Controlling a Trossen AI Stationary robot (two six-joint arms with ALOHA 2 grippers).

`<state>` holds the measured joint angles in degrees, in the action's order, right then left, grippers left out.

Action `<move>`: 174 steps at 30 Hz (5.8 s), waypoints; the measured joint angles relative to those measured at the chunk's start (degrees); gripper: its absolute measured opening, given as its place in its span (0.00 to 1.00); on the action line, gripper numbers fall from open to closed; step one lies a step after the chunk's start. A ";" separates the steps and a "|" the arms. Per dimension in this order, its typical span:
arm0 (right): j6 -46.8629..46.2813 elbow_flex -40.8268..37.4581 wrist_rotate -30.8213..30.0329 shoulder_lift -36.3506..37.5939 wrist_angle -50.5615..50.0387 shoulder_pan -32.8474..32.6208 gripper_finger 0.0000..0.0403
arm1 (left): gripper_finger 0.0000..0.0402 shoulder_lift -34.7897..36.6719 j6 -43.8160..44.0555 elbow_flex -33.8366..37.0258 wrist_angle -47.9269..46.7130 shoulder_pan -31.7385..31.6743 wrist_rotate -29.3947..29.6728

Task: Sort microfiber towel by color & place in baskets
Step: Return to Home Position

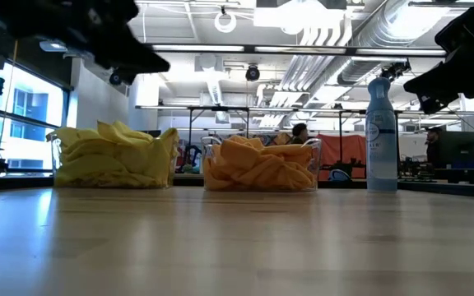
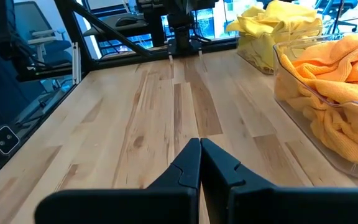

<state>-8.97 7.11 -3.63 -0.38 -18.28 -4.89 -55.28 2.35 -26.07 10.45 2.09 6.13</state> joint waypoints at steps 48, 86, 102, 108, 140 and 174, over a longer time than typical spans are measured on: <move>0.01 0.00 0.07 -0.02 -0.41 0.00 0.00 | 0.00 53.04 -2.67 19.70 -28.56 -1.35 -10.95; 0.02 0.00 -0.15 -0.02 -0.57 0.02 0.00 | 0.00 53.01 0.44 25.41 -9.30 -1.33 -6.90; 0.02 0.02 0.23 -0.02 -0.57 0.02 0.00 | 0.00 53.01 0.46 25.41 -9.32 -1.33 -6.92; 0.02 0.02 0.21 -0.02 -0.57 0.02 0.00 | 0.00 53.00 0.46 25.41 -9.33 -1.33 -6.92; 0.02 0.02 0.01 -0.02 -0.57 0.02 0.00 | 0.00 52.99 0.46 25.38 -9.33 -1.33 -6.92; 0.02 0.02 0.00 -0.02 -0.56 0.02 0.00 | 0.00 52.99 0.47 25.36 -9.34 -1.33 -6.92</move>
<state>-8.95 7.14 -3.63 -0.40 -18.85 -4.86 -2.28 2.82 -0.71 1.10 0.75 -0.80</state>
